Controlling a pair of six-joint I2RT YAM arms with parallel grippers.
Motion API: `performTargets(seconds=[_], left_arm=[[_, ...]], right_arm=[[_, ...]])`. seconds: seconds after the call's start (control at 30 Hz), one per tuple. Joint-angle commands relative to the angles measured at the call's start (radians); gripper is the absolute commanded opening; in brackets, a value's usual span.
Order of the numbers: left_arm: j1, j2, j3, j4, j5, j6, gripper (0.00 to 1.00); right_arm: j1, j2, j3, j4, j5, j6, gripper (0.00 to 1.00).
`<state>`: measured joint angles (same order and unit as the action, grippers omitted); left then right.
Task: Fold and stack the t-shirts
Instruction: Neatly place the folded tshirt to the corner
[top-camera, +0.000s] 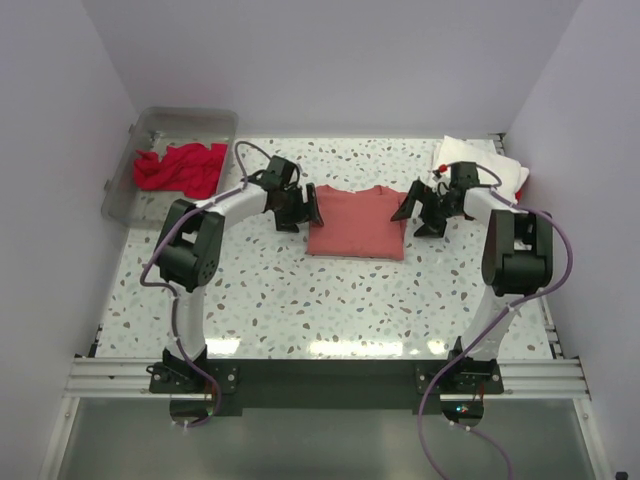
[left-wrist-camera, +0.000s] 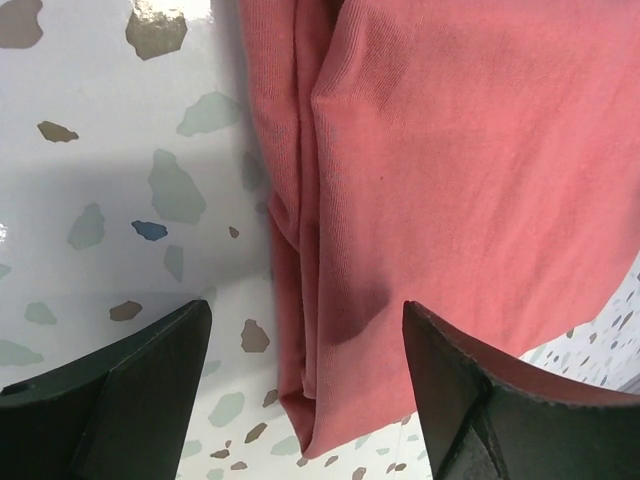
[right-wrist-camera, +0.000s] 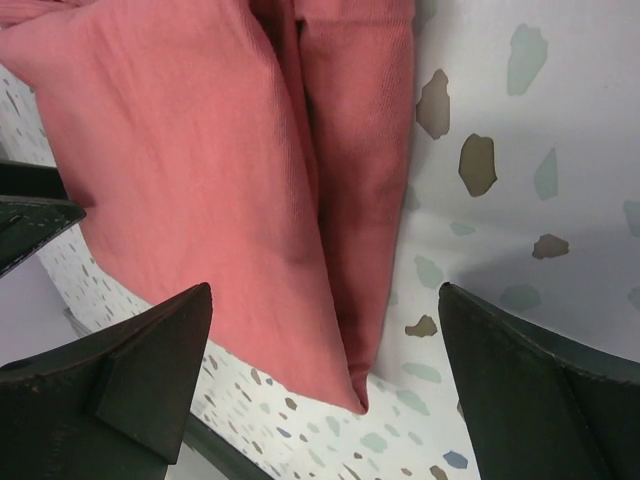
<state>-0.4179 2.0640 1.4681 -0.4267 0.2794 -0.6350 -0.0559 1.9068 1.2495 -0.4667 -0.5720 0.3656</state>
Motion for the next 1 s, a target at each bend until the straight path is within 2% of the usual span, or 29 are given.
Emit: performTargets(seconds=[0.0, 0.17, 0.3, 0.37, 0.57, 0.77, 0.97], left_arm=[[-0.012, 0.021, 0.018, 0.019, -0.005, -0.003, 0.81], [-0.025, 0.031, 0.021, 0.02, -0.002, -0.006, 0.7], [-0.038, 0.042, 0.021, 0.023, -0.002, -0.006, 0.56], [-0.045, 0.047, 0.021, 0.025, -0.002, -0.009, 0.53], [-0.067, 0.071, 0.026, 0.037, 0.006, -0.02, 0.3], [-0.09, 0.094, 0.047, 0.04, 0.009, -0.031, 0.25], [-0.105, 0.111, 0.063, 0.04, 0.012, -0.034, 0.23]], right_arm=[[-0.005, 0.02, -0.013, 0.065, -0.022, -0.007, 0.98], [-0.005, 0.031, -0.045, 0.092, 0.0, -0.007, 0.98], [-0.002, 0.029, -0.077, 0.137, -0.005, 0.015, 0.98], [0.002, 0.029, -0.096, 0.149, -0.005, 0.022, 0.98], [0.048, 0.041, -0.104, 0.18, 0.011, 0.045, 0.98], [0.207, 0.08, -0.053, 0.197, 0.047, 0.087, 0.97], [0.298, 0.104, -0.013, 0.191, 0.119, 0.114, 0.93]])
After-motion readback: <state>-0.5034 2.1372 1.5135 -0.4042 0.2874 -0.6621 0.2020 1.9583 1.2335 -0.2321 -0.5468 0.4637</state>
